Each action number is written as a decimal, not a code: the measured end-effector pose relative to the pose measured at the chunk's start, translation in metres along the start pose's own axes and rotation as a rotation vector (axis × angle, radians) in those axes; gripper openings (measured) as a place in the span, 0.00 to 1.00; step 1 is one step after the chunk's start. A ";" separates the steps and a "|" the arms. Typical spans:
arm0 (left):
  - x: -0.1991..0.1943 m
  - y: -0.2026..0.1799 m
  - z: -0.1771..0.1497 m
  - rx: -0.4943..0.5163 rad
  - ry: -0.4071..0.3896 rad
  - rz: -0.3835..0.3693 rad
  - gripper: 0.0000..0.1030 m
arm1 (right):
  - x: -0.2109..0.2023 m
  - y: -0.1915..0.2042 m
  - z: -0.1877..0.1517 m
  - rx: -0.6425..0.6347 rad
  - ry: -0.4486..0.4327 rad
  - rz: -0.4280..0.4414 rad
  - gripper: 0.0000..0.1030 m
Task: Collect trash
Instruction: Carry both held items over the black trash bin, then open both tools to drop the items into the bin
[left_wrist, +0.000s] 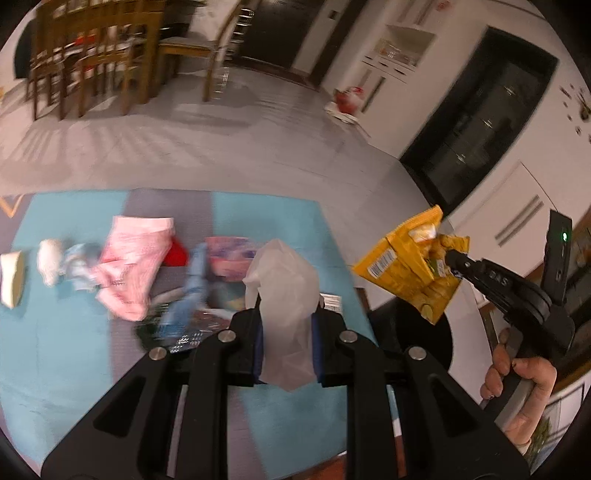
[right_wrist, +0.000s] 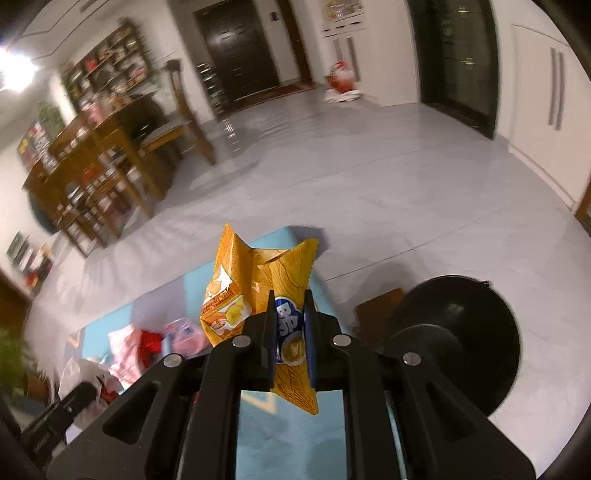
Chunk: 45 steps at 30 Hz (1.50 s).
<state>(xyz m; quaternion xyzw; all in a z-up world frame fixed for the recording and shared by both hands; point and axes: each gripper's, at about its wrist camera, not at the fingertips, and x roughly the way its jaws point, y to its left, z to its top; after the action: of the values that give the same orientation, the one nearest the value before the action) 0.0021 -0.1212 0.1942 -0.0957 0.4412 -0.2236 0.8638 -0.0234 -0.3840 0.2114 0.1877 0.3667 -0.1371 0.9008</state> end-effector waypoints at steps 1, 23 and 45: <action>0.005 -0.009 0.000 0.013 0.003 -0.010 0.20 | -0.002 -0.004 0.000 0.010 -0.007 -0.010 0.13; 0.159 -0.200 -0.036 0.234 0.279 -0.234 0.21 | -0.010 -0.166 -0.004 0.294 0.035 -0.275 0.13; 0.227 -0.216 -0.057 0.217 0.438 -0.277 0.89 | 0.013 -0.198 -0.011 0.372 0.169 -0.302 0.69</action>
<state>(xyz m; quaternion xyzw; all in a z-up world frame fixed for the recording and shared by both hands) 0.0070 -0.4168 0.0753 -0.0114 0.5737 -0.4010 0.7141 -0.0971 -0.5571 0.1480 0.3042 0.4332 -0.3188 0.7863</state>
